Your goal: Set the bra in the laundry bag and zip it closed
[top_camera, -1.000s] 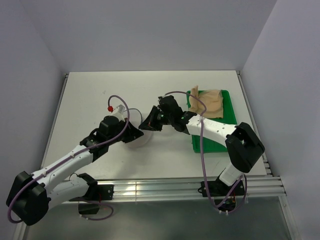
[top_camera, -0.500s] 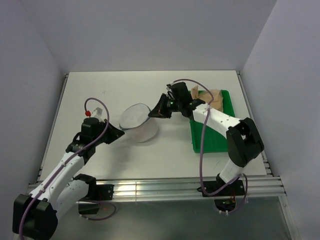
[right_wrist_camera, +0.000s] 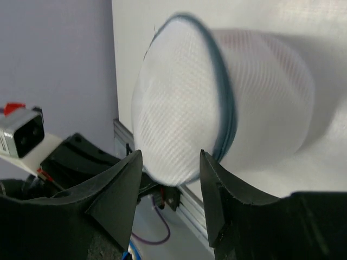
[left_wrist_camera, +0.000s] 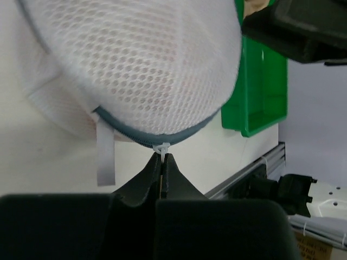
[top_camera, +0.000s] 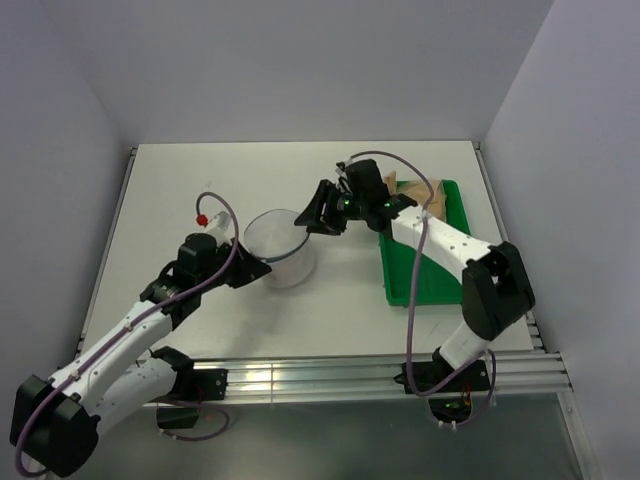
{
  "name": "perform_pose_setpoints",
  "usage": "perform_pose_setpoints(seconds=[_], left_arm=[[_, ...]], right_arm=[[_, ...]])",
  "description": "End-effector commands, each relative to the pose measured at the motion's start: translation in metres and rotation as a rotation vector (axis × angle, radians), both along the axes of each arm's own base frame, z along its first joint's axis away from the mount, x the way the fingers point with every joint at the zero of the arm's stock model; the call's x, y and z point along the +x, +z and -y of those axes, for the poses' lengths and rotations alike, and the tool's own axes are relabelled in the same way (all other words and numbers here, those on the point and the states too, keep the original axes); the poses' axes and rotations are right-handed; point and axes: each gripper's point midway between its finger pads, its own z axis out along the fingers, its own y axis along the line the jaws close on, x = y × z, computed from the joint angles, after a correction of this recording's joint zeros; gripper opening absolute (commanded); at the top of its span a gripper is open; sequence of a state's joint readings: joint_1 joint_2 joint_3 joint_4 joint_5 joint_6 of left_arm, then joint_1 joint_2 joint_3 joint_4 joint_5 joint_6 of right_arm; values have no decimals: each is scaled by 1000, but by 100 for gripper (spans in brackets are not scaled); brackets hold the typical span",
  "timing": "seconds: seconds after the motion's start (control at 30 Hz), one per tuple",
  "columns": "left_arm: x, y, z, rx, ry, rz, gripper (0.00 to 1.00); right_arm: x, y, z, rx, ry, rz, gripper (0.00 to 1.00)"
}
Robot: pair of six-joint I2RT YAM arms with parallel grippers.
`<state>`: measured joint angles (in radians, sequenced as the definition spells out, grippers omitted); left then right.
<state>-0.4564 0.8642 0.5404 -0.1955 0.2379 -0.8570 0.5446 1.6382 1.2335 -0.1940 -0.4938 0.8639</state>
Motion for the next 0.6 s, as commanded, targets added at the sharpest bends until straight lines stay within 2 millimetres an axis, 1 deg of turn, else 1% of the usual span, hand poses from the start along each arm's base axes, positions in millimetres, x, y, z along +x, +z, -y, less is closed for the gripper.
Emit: perform_pose_setpoints(seconds=[0.0,0.03,0.07,0.1,0.13,0.17,0.2,0.23,0.27,0.3,0.33,0.37,0.43,0.47,0.57], left_arm=[[10,32,30,-60,-44,92,0],[11,27,36,-52,-49,76,0],[8,31,45,-59,-68,81,0],[9,33,50,-66,-75,90,0],[11,31,54,-64,-80,82,0],[9,32,60,-72,-93,81,0],[8,32,63,-75,-101,78,0],[10,32,69,-84,-114,84,0],[8,34,75,-89,-129,86,0],[7,34,79,-88,-137,86,0],[8,32,84,-87,-147,85,0],[5,36,91,-93,-163,91,0],[5,34,98,-86,-175,87,0],[3,37,103,-89,-188,92,0],[3,36,110,-82,-202,88,0]], right_arm=[[-34,23,-1,60,4,30,54],[-40,21,1,64,1,23,54],[-47,31,3,99,-12,29,54],[-56,15,10,91,-27,-3,54],[-60,15,13,106,-41,-3,54],[-64,24,16,135,-60,5,54],[-69,15,21,126,-69,-11,54],[-72,14,22,129,-72,-15,54],[-75,18,24,139,-82,-9,55],[-79,12,26,130,-87,-22,55],[-80,11,26,128,-95,-20,55],[-82,11,24,133,-93,-24,55],[-83,6,21,133,-93,-33,55],[-83,4,19,136,-92,-41,55],[-79,-5,17,119,-113,-63,55]])
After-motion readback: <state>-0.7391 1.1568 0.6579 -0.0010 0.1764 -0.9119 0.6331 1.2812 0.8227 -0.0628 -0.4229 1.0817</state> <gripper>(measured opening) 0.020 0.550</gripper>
